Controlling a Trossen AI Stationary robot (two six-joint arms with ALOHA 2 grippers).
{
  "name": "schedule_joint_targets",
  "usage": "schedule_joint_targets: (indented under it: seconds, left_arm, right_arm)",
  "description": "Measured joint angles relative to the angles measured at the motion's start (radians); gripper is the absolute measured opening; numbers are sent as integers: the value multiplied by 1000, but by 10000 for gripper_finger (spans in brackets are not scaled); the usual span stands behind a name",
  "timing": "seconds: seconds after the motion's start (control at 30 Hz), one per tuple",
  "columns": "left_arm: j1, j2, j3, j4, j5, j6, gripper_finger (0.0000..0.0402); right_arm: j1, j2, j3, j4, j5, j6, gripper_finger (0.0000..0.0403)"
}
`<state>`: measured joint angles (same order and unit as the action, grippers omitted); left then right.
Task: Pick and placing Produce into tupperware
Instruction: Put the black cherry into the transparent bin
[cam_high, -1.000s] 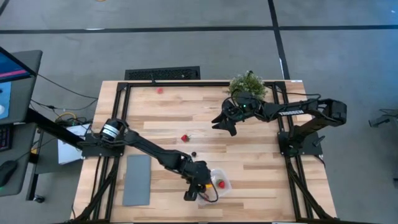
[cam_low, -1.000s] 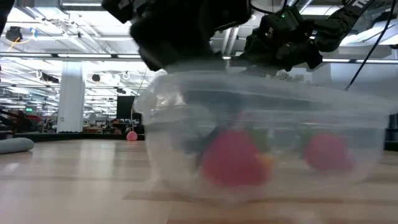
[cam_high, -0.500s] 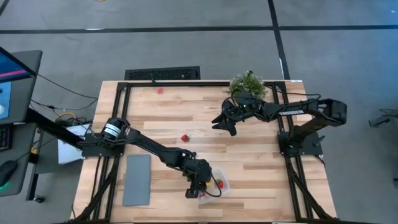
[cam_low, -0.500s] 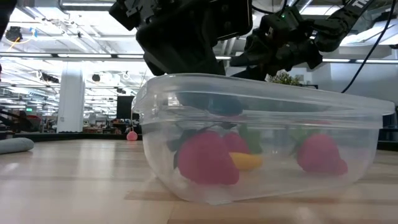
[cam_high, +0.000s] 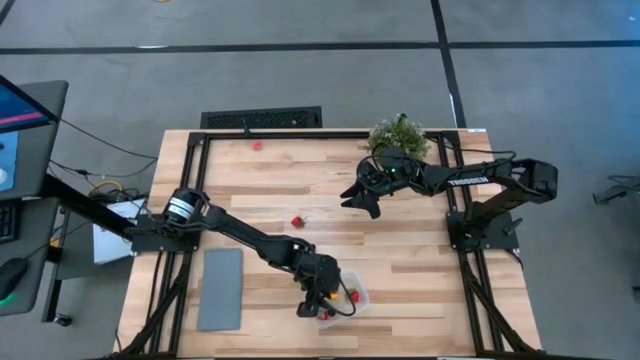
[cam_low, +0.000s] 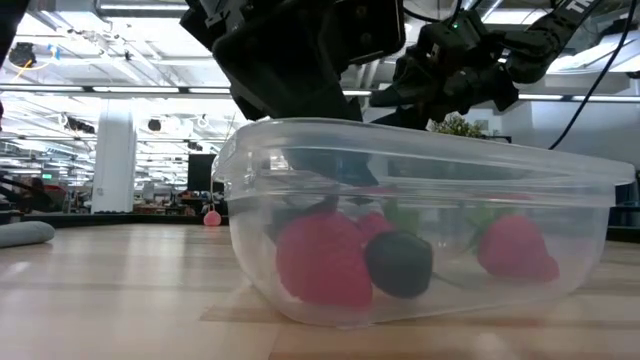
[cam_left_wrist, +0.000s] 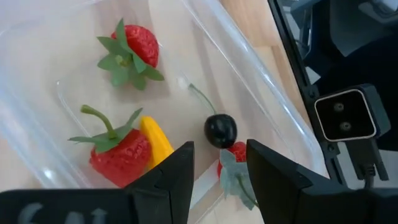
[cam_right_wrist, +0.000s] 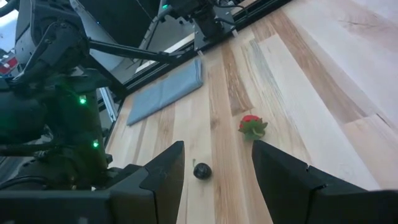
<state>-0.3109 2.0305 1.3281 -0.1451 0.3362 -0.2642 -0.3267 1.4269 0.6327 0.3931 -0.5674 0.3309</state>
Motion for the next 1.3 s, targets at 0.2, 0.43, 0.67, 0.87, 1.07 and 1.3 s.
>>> schedule_joint_targets:
  seconds: [0.2,0.43,0.67,0.87,1.07,1.3]
  left_arm:
    - [9,-49,0,5,-5,19,136]
    - [27,-132,1,-80,-148,125,136]
    - [85,-212,2,-211,-161,165,136]
    - [121,-221,2,-366,-168,144,136]
    - [157,-213,0,-438,-165,161,136]
    - [228,-213,0,-451,-166,214,136]
  right_arm:
    - [0,0,0,-9,0,0,212]
    - [-9,0,0,-43,0,-16,212]
    - [-9,0,0,-43,0,-25,212]
    - [-10,0,0,-45,0,-44,212]
    - [-11,0,0,-44,0,-52,212]
    - [-43,0,0,-42,0,-53,212]
